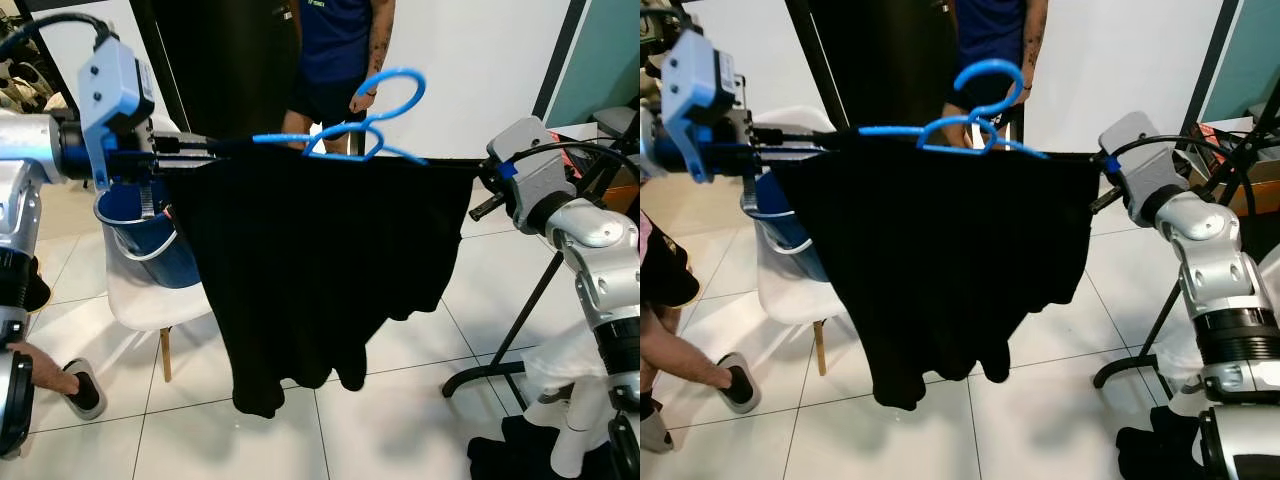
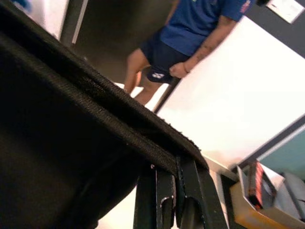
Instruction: Hang hanger
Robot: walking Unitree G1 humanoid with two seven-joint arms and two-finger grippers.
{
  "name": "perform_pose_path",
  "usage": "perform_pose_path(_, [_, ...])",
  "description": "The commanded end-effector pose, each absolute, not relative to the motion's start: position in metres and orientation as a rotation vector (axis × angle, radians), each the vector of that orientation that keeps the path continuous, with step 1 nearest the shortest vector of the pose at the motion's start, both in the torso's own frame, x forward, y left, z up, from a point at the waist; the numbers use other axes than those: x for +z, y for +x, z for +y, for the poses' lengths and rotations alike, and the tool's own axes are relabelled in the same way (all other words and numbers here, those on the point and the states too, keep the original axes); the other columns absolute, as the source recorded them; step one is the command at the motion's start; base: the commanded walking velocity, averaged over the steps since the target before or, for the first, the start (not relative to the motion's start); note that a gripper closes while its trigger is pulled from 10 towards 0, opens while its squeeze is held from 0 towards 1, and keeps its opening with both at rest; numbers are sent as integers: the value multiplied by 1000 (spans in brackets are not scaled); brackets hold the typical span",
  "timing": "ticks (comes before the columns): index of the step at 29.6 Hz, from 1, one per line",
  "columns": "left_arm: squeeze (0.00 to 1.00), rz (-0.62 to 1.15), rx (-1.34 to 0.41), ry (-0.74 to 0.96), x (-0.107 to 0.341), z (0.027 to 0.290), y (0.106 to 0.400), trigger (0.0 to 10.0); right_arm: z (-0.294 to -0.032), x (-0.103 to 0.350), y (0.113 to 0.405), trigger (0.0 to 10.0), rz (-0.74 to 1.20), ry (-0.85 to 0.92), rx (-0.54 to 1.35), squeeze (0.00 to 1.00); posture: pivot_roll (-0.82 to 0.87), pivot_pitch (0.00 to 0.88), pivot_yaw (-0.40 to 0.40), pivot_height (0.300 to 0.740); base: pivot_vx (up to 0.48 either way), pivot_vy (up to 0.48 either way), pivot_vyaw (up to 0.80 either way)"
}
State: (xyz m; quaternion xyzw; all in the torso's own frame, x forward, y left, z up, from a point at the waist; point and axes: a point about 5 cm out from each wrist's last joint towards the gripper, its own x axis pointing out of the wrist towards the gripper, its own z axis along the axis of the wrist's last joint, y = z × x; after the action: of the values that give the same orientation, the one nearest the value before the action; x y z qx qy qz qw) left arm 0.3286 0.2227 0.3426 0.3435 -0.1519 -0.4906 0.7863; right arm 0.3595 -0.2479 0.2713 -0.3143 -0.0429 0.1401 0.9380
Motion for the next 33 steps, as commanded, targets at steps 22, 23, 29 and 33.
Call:
perform_pose_path(22, [0, -181, -1218, 724, 327, 235, 312, 10000, -184, 289, 319, 0, -141, -713, 992, 0, -67, 0, 52, 740, 0, 0, 0])
perform_pose_path(23, [0, -181, -1218, 724, 327, 235, 312, 10000, -184, 289, 319, 0, -141, -713, 992, 0, -67, 0, 52, 740, 0, 0, 0])
perform_pose_path(29, [0, -67, -1248, 739, 321, 251, 305, 10000, -201, 285, 316, 0, -53, -784, 1001, 0, -67, 0, 53, 740, 0, 0, 0])
perform_pose_path(33, [0, -46, -1245, 733, 323, 258, 303, 10000, -218, 279, 313, 0, 45, -849, 993, 0, -68, 0, 49, 740, 0, 0, 0])
